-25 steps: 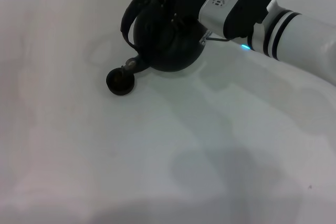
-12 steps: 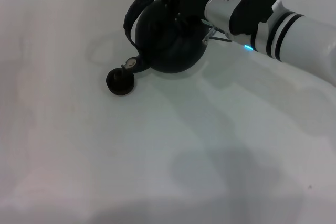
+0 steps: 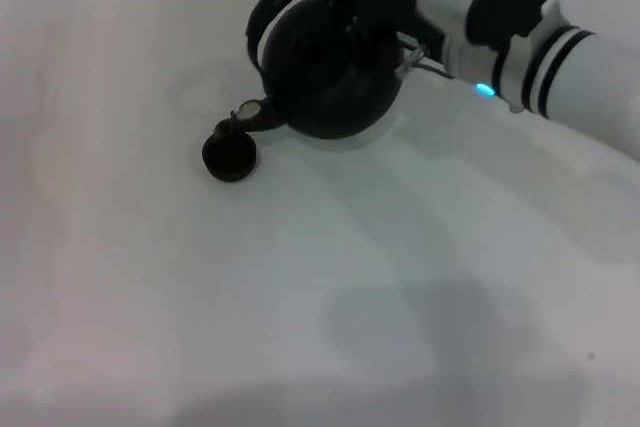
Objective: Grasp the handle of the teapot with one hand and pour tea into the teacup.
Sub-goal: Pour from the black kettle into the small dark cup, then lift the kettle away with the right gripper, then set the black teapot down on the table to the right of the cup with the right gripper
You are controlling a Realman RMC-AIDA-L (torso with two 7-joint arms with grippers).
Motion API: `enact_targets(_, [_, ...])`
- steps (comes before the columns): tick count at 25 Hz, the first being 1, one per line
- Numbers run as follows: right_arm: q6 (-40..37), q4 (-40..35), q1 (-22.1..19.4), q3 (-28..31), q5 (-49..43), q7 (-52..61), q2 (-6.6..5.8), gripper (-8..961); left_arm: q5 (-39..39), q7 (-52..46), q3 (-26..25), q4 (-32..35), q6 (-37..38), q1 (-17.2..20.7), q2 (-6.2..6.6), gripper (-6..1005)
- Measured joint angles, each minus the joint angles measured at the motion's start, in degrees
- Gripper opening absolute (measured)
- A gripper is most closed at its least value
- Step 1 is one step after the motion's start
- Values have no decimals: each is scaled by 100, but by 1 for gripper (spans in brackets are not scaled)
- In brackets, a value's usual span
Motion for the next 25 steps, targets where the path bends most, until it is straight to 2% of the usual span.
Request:
enact_targets(6, [-337, 8, -302, 347, 501, 1, -8, 187, 0, -2, 3, 0, -3, 19, 0, 876])
enact_targets(7, [-561, 22, -406, 462, 612, 1, -11, 189, 1, -3, 7, 0, -8, 20, 0, 876])
enact_targets(8, [-1161, 129, -690, 740, 818, 1, -11, 191, -1, -3, 6, 0, -13, 23, 0, 876])
enact_targets(9, [-1161, 129, -690, 740, 818, 1, -11, 193, -1, -3, 7, 0, -21, 22, 0, 876])
enact_targets(13, [-2538, 564, -1221, 1357, 1263, 1, -4, 200, -1, -4, 9, 0, -38, 25, 0, 877])
enact_targets(17, [-3529, 949, -1629, 1733, 1568, -2, 0, 208, 1, -4, 9, 0, -37, 26, 1, 877])
enact_targets(21, [-4053, 1293, -1774, 1863, 1670, -38, 0, 215, 7, 2, 13, 0, -16, 5, 6, 877])
enact_targets(25, [-4183, 1588, -1701, 1828, 1674, -59, 12, 223, 9, 1, 30, 20, -12, -25, 8, 877])
